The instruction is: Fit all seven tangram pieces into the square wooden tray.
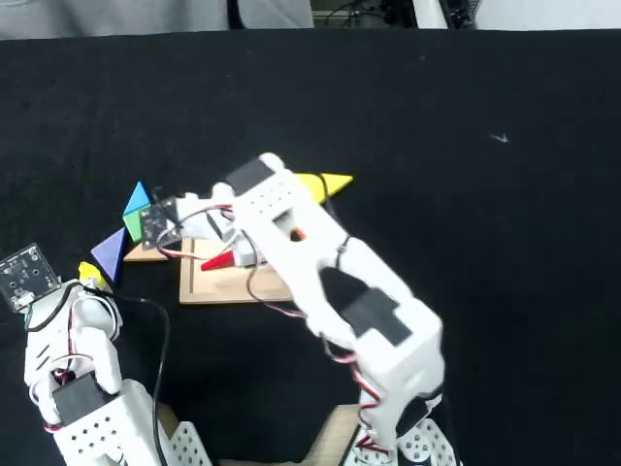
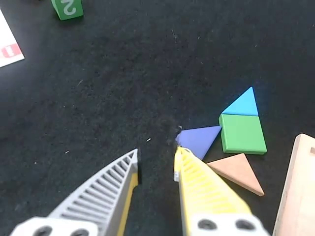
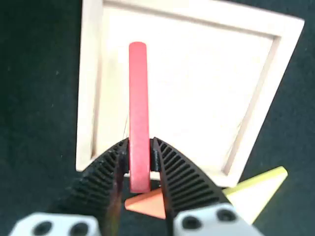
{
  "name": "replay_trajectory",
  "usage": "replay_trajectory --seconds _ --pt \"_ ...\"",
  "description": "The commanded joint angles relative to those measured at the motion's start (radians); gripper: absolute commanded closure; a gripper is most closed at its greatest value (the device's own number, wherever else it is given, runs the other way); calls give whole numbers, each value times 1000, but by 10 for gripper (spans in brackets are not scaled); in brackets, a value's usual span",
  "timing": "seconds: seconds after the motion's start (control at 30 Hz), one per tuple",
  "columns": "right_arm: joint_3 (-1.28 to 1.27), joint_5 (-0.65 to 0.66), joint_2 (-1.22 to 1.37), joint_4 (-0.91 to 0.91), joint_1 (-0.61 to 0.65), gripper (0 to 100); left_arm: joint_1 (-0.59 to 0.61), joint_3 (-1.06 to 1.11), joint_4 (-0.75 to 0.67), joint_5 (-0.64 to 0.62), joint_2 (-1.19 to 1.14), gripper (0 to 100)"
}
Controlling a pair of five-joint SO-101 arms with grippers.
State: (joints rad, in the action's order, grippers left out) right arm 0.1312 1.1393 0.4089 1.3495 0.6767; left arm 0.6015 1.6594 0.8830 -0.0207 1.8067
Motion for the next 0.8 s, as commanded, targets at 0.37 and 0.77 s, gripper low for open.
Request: replay_trajectory --seconds 0.37,0.77 --pt "213 -60 113 106 37 988 -33 13 -98 -8 8 870" --pt "159 -84 120 114 71 988 -35 15 -104 -8 8 870"
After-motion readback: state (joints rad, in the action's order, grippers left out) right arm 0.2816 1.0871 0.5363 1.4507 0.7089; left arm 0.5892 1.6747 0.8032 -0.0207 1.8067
